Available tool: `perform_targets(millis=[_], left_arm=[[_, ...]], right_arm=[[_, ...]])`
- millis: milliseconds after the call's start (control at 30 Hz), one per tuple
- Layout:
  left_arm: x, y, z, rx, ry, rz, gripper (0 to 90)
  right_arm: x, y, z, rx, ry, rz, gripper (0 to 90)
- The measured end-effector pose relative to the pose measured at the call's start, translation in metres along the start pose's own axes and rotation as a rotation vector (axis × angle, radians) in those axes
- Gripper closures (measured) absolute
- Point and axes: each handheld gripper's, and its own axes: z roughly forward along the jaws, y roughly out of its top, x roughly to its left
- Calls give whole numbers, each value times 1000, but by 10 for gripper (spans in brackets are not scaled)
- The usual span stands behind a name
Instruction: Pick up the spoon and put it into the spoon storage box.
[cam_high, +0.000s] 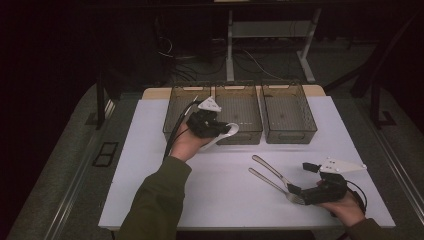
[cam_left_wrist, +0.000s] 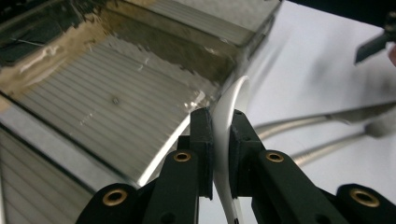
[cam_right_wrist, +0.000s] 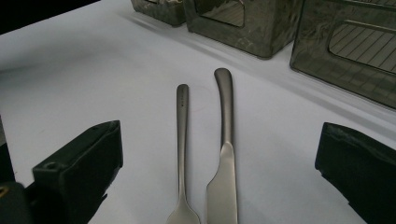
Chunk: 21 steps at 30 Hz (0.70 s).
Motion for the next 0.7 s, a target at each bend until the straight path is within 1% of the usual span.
perform_targets(millis=[133,200,267,300,333,367,500,567,633,700], left_arm=[[8,14,10,-6,9,-2,816],[12,20,16,-2,13,10,816],[16,25,22,-11,10,2,816],[18,28,26,-4,10,12,816],[18,31,30,-6,18,10,816],[20,34,33,5,19,26,816],[25,45,45,-2,16,40,816],[28,49,50,5,25,44,815],[31,49,57,1,26,38,815],[33,48,64,15,32,33,815]], right_arm=[[0,0,0,0,0,3,9],[0,0,0,-2,2,6,9],[0,0,0,-3,3,2,9],[0,0,0,-4,3,0,9],[0,0,0,-5,4,0,9],[0,0,-1,-7,5,-2,9],[0,0,-1,-7,7,3,9],[0,0,-1,-7,9,3,9],[0,0,-1,-7,11,3,9],[0,0,-1,-10,13,3,9]])
